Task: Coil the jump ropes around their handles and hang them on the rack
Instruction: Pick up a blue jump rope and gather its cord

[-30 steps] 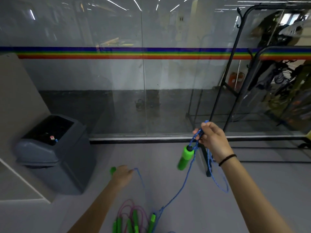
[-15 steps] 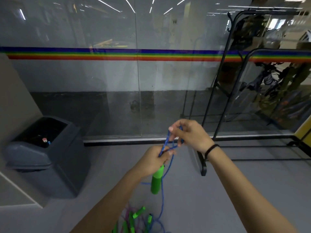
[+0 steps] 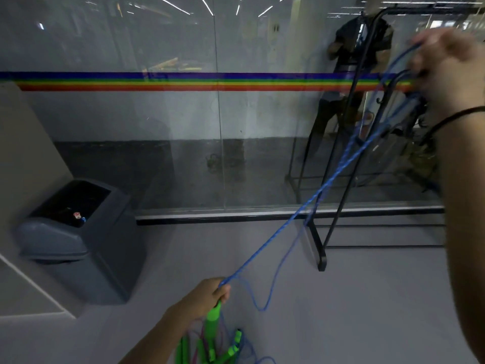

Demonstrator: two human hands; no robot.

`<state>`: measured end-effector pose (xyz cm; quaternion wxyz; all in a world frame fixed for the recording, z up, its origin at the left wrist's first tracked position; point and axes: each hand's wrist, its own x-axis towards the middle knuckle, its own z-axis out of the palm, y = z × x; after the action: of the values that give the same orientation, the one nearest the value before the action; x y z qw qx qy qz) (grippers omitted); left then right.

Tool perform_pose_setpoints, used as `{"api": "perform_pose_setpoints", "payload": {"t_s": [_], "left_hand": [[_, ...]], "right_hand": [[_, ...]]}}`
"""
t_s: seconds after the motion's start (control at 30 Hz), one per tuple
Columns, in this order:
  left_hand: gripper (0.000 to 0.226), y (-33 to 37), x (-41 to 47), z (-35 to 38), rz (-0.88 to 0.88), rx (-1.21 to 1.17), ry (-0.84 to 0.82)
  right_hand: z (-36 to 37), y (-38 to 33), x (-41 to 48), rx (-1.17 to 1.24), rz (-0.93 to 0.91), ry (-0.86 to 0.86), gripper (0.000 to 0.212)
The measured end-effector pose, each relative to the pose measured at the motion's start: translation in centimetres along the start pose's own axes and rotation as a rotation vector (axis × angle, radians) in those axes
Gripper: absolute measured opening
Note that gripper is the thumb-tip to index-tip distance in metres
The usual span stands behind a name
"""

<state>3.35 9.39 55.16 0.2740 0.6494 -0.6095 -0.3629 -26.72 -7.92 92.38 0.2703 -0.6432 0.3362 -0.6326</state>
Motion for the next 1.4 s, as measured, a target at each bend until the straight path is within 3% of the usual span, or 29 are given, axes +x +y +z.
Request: {"api": "perform_pose_setpoints", "payload": {"t_s": [0.1,0.27,0.37,0.5,0.63,0.8,0.87,0.9,1.03,1.1,1.13,1.2,1.3,1.4], "left_hand": [[0.037,-1.1,0.3,-0.3,-0.044,-0.139,0.109],[0.034,5.6,2.1,-2.2,0.037,-0.313,0.134],[0.033,10.2,3.1,-3.3,0.114,-0.357,0.062],[0.035,14.7,3.9,-4.4,0.213,-0.287,0.005],[0.033,15.6,3.5,-5.4,0.262,-0.26,-0.058],[0.033,14.9,2.4,-5.4,0.21,-0.399,-0.128],[0.036,14.0,2.1,-5.8,0.212,-0.435,-0.145],[0.037,13.3,1.8,-5.9,0.197,-0.447,-0.154],[0.052,9.3,0.7,-5.5,0.097,-0.465,-0.15],[0.064,7.3,0.6,-5.5,0.078,-0.509,-0.098],[0.07,6.6,0.7,-5.6,0.094,-0.491,-0.05],[0.074,6.6,1.1,-5.8,0.132,-0.423,0.047],[0.055,8.5,2.4,-5.6,0.161,-0.412,0.133],[0.032,12.1,3.1,-5.1,0.183,-0.472,0.05]], "right_hand": [[-2.7,1.0,0.5,-0.079,0.041,0.028,0.019],[1.4,5.2,-6.5,-0.383,0.292,-0.535,0.013],[5.0,7.9,-11.3,-0.33,0.47,-0.815,0.018],[9.2,9.2,-17.1,-0.143,0.61,-0.893,0.028],[10.4,8.8,-17.5,-0.113,0.559,-0.912,0.023],[9.6,7.8,-15.1,-0.382,0.247,-1.022,0.022],[8.9,7.3,-13.8,-0.282,0.199,-0.925,0.02],[8.4,7.1,-12.9,-0.142,0.254,-0.794,0.021],[4.2,7.0,-7.7,0.385,0.46,-0.035,0.025],[1.3,7.7,-5.7,0.452,0.513,0.254,0.025],[0.1,8.4,-5.3,0.374,0.534,0.316,0.026],[-0.6,9.8,-6.1,0.054,0.585,0.23,0.025],[2.6,11.3,-10.3,-0.375,0.646,-0.134,0.034],[8.7,10.4,-16.2,-0.396,0.717,-0.597,0.031]]}}
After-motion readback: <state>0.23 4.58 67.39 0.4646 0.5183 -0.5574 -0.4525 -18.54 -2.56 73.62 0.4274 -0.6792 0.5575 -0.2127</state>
